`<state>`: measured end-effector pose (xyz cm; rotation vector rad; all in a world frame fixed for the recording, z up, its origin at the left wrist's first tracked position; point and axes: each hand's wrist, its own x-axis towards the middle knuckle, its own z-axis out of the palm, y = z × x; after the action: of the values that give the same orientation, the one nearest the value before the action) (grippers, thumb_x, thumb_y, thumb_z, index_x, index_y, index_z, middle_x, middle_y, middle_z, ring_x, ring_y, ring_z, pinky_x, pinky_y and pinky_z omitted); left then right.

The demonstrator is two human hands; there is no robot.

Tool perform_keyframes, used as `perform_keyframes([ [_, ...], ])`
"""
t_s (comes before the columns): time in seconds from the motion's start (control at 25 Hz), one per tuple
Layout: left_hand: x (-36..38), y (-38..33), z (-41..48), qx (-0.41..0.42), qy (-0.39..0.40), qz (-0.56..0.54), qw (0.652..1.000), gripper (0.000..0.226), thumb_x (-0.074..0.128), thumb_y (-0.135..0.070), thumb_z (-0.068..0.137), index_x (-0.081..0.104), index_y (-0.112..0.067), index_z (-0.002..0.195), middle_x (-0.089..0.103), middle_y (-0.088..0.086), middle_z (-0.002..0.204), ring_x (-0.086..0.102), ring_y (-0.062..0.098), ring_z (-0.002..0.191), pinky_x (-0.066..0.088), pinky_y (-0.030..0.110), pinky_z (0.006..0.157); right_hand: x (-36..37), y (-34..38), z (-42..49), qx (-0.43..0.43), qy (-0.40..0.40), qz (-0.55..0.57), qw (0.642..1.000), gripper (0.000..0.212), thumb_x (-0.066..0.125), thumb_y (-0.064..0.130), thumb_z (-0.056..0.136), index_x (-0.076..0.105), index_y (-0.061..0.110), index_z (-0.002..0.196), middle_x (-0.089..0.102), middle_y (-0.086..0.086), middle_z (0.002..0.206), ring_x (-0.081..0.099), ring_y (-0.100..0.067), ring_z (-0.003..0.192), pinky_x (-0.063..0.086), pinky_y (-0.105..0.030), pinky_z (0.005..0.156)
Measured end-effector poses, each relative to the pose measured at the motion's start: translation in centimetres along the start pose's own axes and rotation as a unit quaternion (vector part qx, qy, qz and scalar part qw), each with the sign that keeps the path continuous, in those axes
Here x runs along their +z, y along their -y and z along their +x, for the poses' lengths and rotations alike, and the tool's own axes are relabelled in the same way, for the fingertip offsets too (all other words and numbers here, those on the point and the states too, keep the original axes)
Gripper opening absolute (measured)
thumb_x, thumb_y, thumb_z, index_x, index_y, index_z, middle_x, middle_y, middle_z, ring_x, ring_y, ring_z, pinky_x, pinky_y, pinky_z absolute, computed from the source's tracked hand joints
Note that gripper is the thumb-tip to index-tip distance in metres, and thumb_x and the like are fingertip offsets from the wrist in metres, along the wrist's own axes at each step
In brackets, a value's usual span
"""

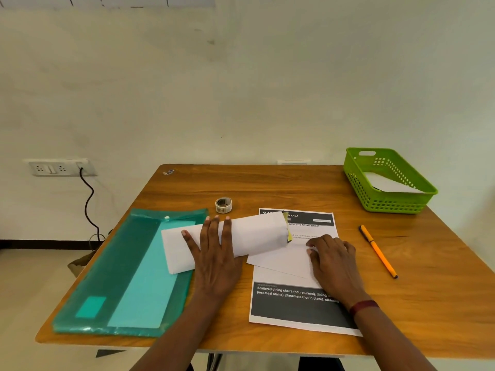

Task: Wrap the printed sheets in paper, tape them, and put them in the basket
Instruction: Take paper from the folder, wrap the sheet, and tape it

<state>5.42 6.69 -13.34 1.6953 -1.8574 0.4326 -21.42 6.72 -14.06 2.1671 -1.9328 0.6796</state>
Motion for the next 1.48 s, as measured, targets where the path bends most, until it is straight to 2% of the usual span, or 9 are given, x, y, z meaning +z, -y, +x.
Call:
perform_keyframes([
  [0.24, -0.1, 0.0, 0.1, -0.001, -0.002, -0.004, 1.0, 0.088, 0.081, -0.036, 0.066, 0.039, -0.015, 0.141, 0.044, 0.02, 0.142, 0.039, 0.038, 0.133, 0.004, 0.071, 0.113, -0.6, -0.5, 0.1, 0.108, -0.116, 0.066, 0.985, 0.011, 0.062, 0.011, 0.091, 0.065, 0.019, 0.097, 0.069, -0.003, 0.096, 0.056, -0.027, 0.092, 0.037, -0.046, 0.086],
  [0.48, -0.2, 0.0, 0.1, 0.0, 0.007, -0.006, 1.0, 0.09, 0.079, -0.041, 0.065, 0.04, -0.015, 0.142, 0.044, 0.02, 0.142, 0.038, 0.039, 0.133, 0.001, 0.07, 0.114, -2.2, -2.0, 0.4, 0.25, -0.235, 0.192, 0.92, 0.023, 0.047, 0.022, 0.089, 0.063, 0.012, 0.102, 0.068, -0.01, 0.102, 0.052, -0.037, 0.105, 0.033, -0.048, 0.091],
  [0.6, -0.1, 0.0, 0.2, 0.002, 0.02, -0.005, 1.0, 0.091, 0.078, -0.044, 0.065, 0.04, -0.014, 0.142, 0.044, 0.019, 0.143, 0.037, 0.038, 0.134, 0.001, 0.07, 0.114, -2.1, -3.1, 0.0, 0.239, -0.258, 0.238, 0.905, 0.031, 0.043, 0.032, 0.088, 0.064, 0.013, 0.101, 0.068, -0.01, 0.102, 0.052, -0.034, 0.105, 0.037, -0.053, 0.095],
  [0.72, 0.0, 0.0, 0.3, -0.002, 0.036, -0.003, 0.999, 0.095, 0.078, -0.047, 0.063, 0.038, -0.016, 0.143, 0.043, 0.019, 0.143, 0.037, 0.038, 0.134, 0.001, 0.071, 0.113, -2.0, -3.5, -0.1, 0.241, -0.277, 0.274, 0.889, 0.034, 0.042, 0.033, 0.086, 0.065, 0.011, 0.1, 0.069, -0.01, 0.101, 0.053, -0.032, 0.105, 0.039, -0.06, 0.093],
  [0.8, 0.0, 0.0, 0.3, -0.004, 0.041, -0.007, 0.999, 0.095, 0.075, -0.052, 0.063, 0.037, -0.016, 0.143, 0.043, 0.019, 0.142, 0.038, 0.038, 0.133, 0.001, 0.071, 0.113, -2.1, -3.3, -0.1, 0.238, -0.276, 0.257, 0.895, 0.029, 0.046, 0.028, 0.086, 0.066, 0.01, 0.097, 0.069, -0.01, 0.099, 0.053, -0.033, 0.104, 0.038, -0.057, 0.093],
  [0.96, -0.1, 0.0, 0.4, -0.003, 0.047, -0.005, 0.999, 0.096, 0.07, -0.056, 0.063, 0.038, -0.016, 0.143, 0.043, 0.019, 0.142, 0.037, 0.039, 0.133, 0.0, 0.071, 0.113, -2.1, -2.9, -0.2, 0.228, -0.256, 0.238, 0.909, 0.018, 0.05, 0.018, 0.084, 0.065, 0.013, 0.093, 0.067, -0.007, 0.095, 0.05, -0.031, 0.104, 0.026, -0.038, 0.089],
  [1.12, -0.1, 0.0, 0.3, 0.007, 0.048, -0.001, 0.999, 0.096, 0.07, -0.055, 0.062, 0.038, -0.015, 0.144, 0.042, 0.02, 0.142, 0.036, 0.039, 0.133, -0.002, 0.07, 0.113, -2.0, -2.7, -0.4, 0.193, -0.233, 0.229, 0.925, 0.017, 0.05, 0.018, 0.085, 0.065, 0.017, 0.092, 0.064, 0.0, 0.091, 0.048, -0.024, 0.102, 0.024, -0.038, 0.09],
  [1.36, -0.2, 0.0, 0.2, 0.011, 0.049, -0.003, 0.999, 0.095, 0.069, -0.056, 0.063, 0.038, -0.016, 0.143, 0.042, 0.02, 0.142, 0.036, 0.039, 0.133, -0.003, 0.07, 0.114, -2.2, -2.8, -0.6, 0.19, -0.258, 0.277, 0.906, 0.021, 0.045, 0.023, 0.089, 0.065, 0.015, 0.092, 0.061, 0.006, 0.093, 0.048, -0.022, 0.101, 0.029, -0.04, 0.089],
  [1.48, -0.3, 0.0, 0.2, 0.014, 0.045, -0.003, 0.999, 0.095, 0.07, -0.056, 0.063, 0.038, -0.015, 0.144, 0.042, 0.019, 0.142, 0.035, 0.038, 0.134, -0.004, 0.069, 0.114, -2.1, -2.7, -0.5, 0.179, -0.247, 0.274, 0.912, 0.019, 0.048, 0.021, 0.088, 0.066, 0.017, 0.091, 0.062, 0.009, 0.096, 0.048, -0.022, 0.104, 0.027, -0.038, 0.089],
])
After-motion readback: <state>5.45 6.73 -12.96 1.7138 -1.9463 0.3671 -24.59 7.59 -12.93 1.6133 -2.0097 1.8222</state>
